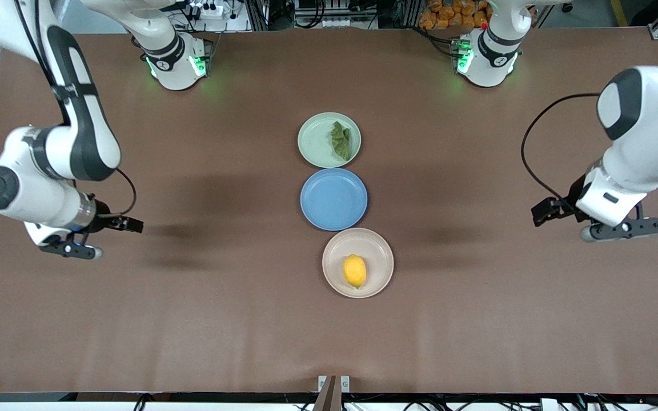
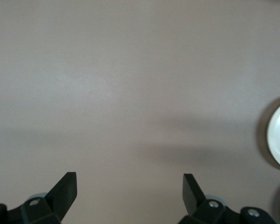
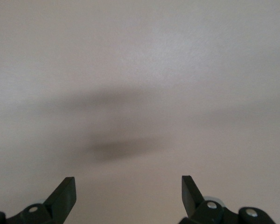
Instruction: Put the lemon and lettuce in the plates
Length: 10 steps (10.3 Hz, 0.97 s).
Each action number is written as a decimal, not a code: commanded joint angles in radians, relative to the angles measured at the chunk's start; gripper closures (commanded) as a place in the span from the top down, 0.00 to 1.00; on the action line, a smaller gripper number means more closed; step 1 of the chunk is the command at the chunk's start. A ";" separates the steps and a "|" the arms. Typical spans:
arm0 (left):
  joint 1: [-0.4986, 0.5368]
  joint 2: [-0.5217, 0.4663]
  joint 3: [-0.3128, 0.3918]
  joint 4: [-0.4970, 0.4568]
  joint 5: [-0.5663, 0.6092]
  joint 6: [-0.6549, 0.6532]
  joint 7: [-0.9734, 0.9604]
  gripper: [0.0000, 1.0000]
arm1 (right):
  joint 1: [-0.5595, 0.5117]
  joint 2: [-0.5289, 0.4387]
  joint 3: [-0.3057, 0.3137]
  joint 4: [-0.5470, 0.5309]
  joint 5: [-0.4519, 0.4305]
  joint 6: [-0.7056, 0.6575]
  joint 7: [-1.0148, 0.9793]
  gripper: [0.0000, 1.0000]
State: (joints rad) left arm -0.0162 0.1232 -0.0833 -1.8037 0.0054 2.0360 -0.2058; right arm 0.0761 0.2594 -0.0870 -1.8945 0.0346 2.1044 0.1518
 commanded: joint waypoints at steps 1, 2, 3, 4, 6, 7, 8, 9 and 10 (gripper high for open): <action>0.012 -0.054 -0.007 0.045 -0.035 -0.109 0.005 1.00 | -0.035 -0.197 0.044 -0.066 -0.030 -0.035 0.006 1.00; 0.010 -0.054 -0.004 0.102 -0.035 -0.176 0.006 1.00 | -0.032 -0.269 0.050 -0.057 -0.065 -0.047 0.005 1.00; 0.006 -0.051 -0.003 0.157 -0.035 -0.239 0.006 1.00 | -0.041 -0.316 0.082 -0.025 -0.094 -0.078 0.003 1.00; 0.002 -0.047 -0.003 0.202 -0.035 -0.285 0.006 1.00 | -0.053 -0.322 0.090 0.077 -0.096 -0.175 0.002 1.00; 0.001 -0.045 -0.001 0.241 -0.035 -0.321 0.038 1.00 | -0.058 -0.313 0.092 0.275 -0.091 -0.379 -0.018 1.00; 0.001 -0.046 0.005 0.248 -0.035 -0.333 0.067 1.00 | -0.059 -0.315 0.092 0.316 -0.084 -0.414 -0.043 1.00; -0.002 -0.048 0.008 0.259 -0.032 -0.353 0.080 1.00 | -0.059 -0.318 0.092 0.325 -0.075 -0.429 -0.044 1.00; -0.005 -0.050 0.011 0.279 -0.033 -0.365 0.080 1.00 | -0.059 -0.319 0.087 0.349 -0.052 -0.434 -0.043 1.00; -0.008 -0.050 0.011 0.299 -0.033 -0.387 0.080 1.00 | -0.064 -0.319 0.087 0.360 -0.050 -0.438 -0.041 1.00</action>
State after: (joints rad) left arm -0.0171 0.0665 -0.0811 -1.5562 -0.0070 1.6965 -0.1525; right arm 0.0418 -0.0814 -0.0176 -1.5815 -0.0345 1.6909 0.1248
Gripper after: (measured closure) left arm 0.000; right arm 0.000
